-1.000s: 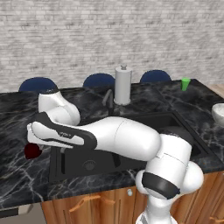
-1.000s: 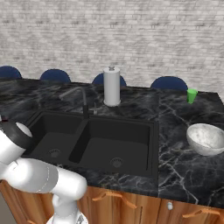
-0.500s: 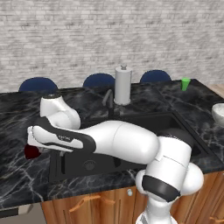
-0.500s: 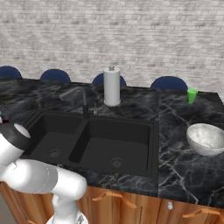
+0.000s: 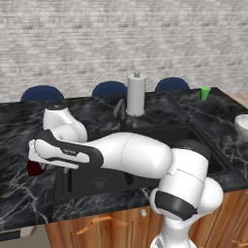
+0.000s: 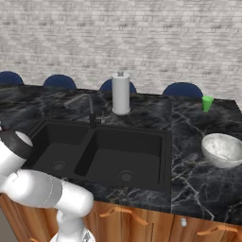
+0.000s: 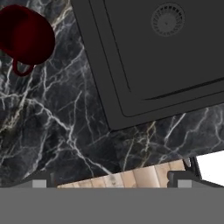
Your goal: Pick the mug and place it in the sink. Pick the bowl and place it in the open cabinet and then close the cabinet.
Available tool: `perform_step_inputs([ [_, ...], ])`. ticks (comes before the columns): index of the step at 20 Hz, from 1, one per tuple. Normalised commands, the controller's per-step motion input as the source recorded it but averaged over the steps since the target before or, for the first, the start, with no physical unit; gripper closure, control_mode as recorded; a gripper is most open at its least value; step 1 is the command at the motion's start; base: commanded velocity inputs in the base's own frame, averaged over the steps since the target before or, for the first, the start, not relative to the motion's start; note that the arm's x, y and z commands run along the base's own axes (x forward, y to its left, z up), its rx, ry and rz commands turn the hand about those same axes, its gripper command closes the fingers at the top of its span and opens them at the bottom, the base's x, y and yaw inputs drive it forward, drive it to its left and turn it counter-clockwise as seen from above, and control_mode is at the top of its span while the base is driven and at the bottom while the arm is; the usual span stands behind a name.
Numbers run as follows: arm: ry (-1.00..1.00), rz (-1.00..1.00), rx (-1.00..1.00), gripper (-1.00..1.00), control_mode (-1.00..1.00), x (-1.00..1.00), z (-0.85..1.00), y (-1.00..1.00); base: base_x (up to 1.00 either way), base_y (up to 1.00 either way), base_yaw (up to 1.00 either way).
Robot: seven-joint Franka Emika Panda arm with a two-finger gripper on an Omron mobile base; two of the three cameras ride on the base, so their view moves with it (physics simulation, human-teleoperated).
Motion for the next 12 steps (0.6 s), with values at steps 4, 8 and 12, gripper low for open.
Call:
perform_step_inputs([
  [4, 0.0, 0.0, -0.02, -1.0, -1.0, 0.06, 0.0, 0.3, 0.0, 0.0, 0.0],
  [8, 0.0, 0.0, -0.03, -1.0, -1.0, 0.04, 0.0, 0.18, 0.0, 0.0, 0.0],
  [12, 0.0, 0.0, 0.0, -1.0, -1.0, 0.1, 0.0, 0.0, 0.0, 0.0, 0.0],
])
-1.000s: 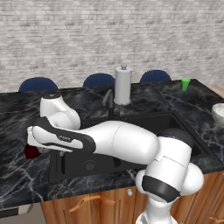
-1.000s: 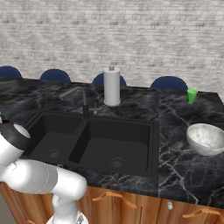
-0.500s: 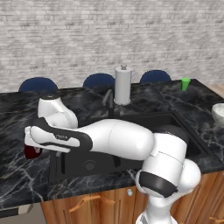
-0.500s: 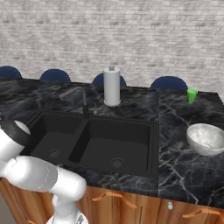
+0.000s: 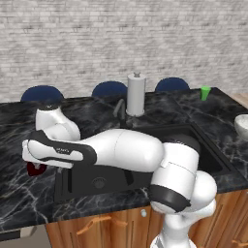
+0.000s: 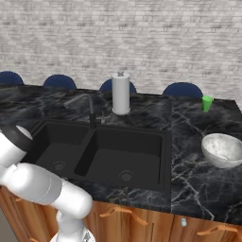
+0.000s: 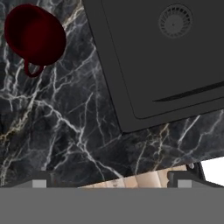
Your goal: Pick the mug and place it in the sink. Pick the bowl and place it in the open cabinet and then close the cabinet.
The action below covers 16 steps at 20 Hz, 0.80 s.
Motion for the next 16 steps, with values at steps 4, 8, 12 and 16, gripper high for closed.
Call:
perform_step_inputs([
  [4, 0.0, 0.0, -0.02, -1.0, -1.0, 0.16, -0.1, 0.01, 0.0, 0.0, 0.0],
  [8, 0.0, 0.0, -0.03, -1.0, -1.0, 0.11, -0.19, 0.14, 0.0, 0.0, 0.0],
  [12, -0.01, 0.0, 0.0, -1.0, -1.0, 0.24, -0.16, 0.22, 0.0, 0.0, 0.0],
  [16, 0.0, 0.0, 0.0, -1.0, -1.0, 0.25, -0.05, 0.2, 0.0, 0.0, 0.0],
])
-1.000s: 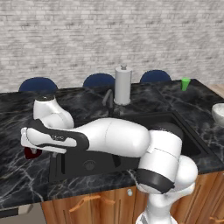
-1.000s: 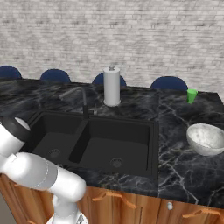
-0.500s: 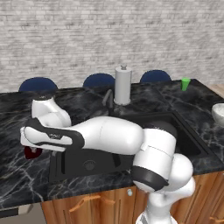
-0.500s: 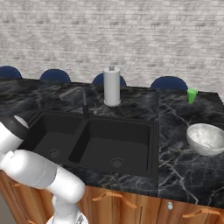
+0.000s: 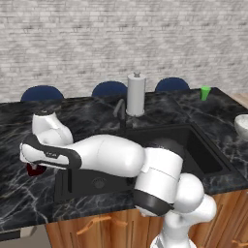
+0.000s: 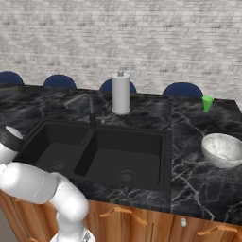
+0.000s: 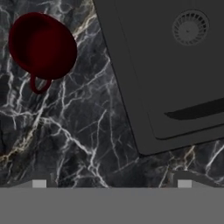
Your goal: Pick the mug and place it in the sink. Pick the bowl and place it in the open cabinet and then close the cabinet.
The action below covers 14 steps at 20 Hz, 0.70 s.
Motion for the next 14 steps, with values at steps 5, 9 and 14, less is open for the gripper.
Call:
perform_step_inputs([
  [5, 0.0, 0.0, 0.0, -1.0, -1.0, 0.21, -0.13, 0.24, 0.0, 0.0, 0.0],
  [9, 0.0, 0.0, 0.0, -1.0, -1.0, 0.13, -0.15, 0.27, 0.0, 0.0, 0.0],
  [14, 0.0, 0.0, 0.0, -1.0, -1.0, 0.08, -0.12, 0.12, 0.0, 0.0, 0.0],
])
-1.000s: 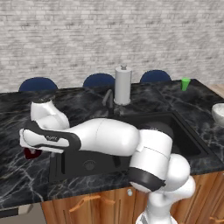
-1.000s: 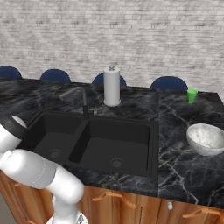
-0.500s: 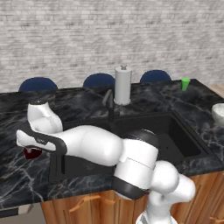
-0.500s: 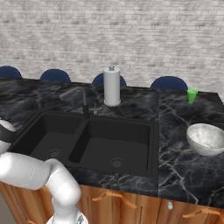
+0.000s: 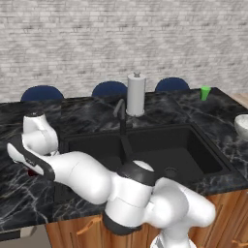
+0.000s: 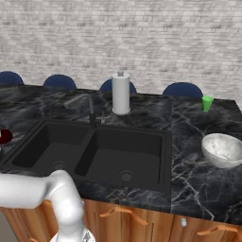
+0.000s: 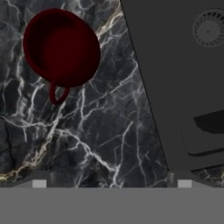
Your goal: Pick the mug and place it in the sink. Pick the bowl and place it in the open cabinet and then close the cabinet.
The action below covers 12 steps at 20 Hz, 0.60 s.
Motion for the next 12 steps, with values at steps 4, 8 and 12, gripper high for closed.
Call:
perform_step_inputs([
  [4, 0.0, 0.0, 0.0, -1.0, -1.0, 0.0, -0.13, 0.0, 0.0, 0.0, 0.0],
  [8, 0.0, 0.0, 0.0, -1.0, -1.0, 0.0, -0.23, 0.0, 0.0, 0.0, 0.0],
  [12, 0.0, 0.0, 0.0, -1.0, -1.0, 0.0, -0.3, 0.0, 0.0, 0.0, 0.0],
])
